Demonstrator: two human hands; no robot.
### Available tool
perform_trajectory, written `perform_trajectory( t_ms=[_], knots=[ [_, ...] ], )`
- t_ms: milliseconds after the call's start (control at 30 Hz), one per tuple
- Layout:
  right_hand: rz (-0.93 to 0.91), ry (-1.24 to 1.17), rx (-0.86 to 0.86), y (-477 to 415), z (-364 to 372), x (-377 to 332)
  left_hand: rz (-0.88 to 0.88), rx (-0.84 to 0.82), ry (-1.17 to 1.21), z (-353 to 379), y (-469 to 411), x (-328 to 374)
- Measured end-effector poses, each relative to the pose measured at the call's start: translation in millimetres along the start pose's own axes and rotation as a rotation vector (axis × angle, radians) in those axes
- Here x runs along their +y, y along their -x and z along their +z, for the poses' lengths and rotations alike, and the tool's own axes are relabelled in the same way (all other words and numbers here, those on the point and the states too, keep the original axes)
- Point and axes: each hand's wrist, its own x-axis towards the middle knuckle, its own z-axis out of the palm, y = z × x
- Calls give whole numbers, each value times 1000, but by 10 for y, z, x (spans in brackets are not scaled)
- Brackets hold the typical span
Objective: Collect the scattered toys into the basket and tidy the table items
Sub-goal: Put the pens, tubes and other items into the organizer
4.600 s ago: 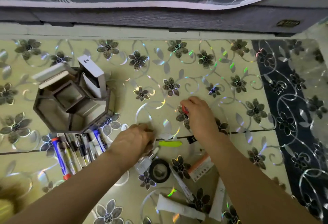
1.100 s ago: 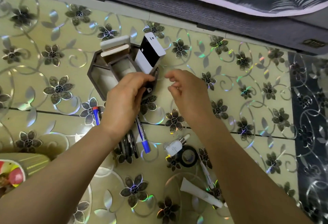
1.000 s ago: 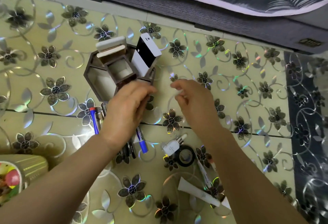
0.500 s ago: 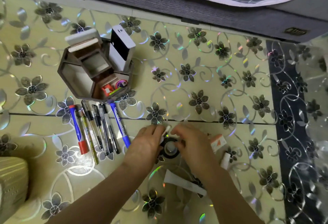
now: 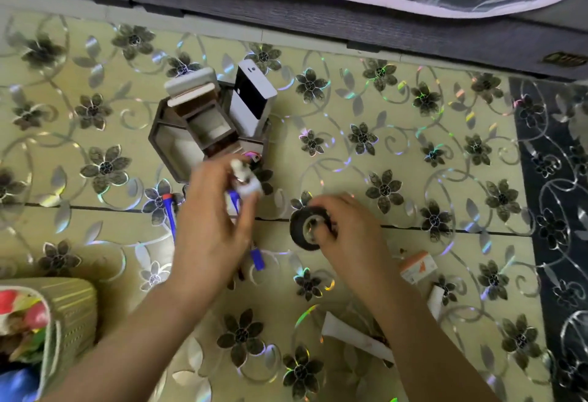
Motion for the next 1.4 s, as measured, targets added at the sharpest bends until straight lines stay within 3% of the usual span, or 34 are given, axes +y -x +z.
perform_trajectory(
  t_ms=[67,267,433,567,733,1000,1233,1400],
  knots=[
    [-55,-56,22,-147,-84,-243,-27,72,-11,-176,-157,-110],
    [-145,-274,102,-614,-207,-849,-20,16,-91,-223,-331,-395],
    [-311,-43,99,-861,-88,-957,-31,-80,-173,-125,-287,-541],
    [-337,72,11,-871,140,-915,-1,-90,-242,-133,-245,-587],
    [-290,71,47,-714,444,-965,-26,-60,-160,-162,-210,-592],
    [-81,-120,217,-87,571,-753,226,-37,-272,-7,-39,-339],
    [155,35,220,536,50,466,327,-474,-193,777,484,79],
    [129,260,59,811,-125,1165,540,-704,-320,1413,792,121]
  ],
)
